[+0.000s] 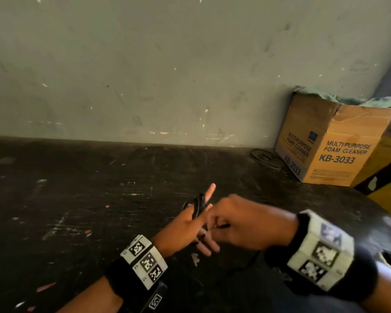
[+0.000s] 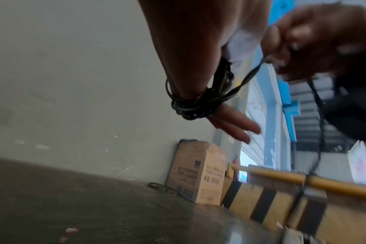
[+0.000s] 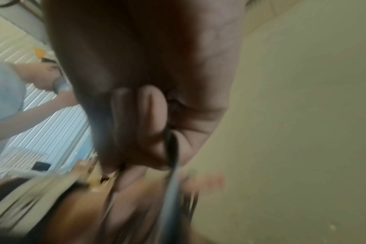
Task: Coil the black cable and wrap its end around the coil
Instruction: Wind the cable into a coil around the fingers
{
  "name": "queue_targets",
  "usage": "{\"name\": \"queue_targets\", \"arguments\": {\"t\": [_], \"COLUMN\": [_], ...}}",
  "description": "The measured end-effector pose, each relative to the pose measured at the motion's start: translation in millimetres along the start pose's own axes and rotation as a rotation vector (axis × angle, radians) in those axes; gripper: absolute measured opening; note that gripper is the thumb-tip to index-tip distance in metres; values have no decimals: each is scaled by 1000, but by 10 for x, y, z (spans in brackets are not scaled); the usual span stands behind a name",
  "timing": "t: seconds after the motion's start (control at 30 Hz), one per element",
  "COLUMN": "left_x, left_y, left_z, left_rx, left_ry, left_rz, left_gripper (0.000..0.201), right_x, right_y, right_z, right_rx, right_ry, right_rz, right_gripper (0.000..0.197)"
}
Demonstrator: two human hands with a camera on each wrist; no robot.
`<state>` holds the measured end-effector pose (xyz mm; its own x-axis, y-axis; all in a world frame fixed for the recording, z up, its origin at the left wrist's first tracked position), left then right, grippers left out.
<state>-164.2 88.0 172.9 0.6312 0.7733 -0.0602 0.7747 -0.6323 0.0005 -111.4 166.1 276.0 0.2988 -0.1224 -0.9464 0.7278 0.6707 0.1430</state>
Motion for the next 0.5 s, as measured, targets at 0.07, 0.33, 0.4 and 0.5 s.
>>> {"name": "queue_targets", "arguments": {"t": [0.07,0.33,0.4,0.5], "left_x": [120,358,333,228], "left_y": [73,272,288,286], "left_z": [67,-191,-317,-512], "left_rx": [-100,34,91,185], "left_ry": [-78,31,171,347], "left_rz": [142,411,382,326], "left_gripper": [79,57,57,56], "right_x": [-291,-1009,-832,-325], "right_y": [52,100,59,11], "right_z": [-31,-454,-661,-844], "right_rx": [32,46,66,95], "right_ry": [63,256,232,50], "right_rz": [-37,-273,-255,-207], "right_gripper": [8,24,29,37]}}
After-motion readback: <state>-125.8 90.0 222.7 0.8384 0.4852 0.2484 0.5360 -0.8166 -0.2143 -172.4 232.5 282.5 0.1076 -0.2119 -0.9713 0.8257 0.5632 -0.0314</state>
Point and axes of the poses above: each hand's wrist, its own y-axis away from the middle knuckle, its own x-axis out of the palm, z = x × y, the point moved 5 cm from there along -y, towards the middle knuckle, and after that the axes turned 2 degrees about z, right-handed, at the moved point
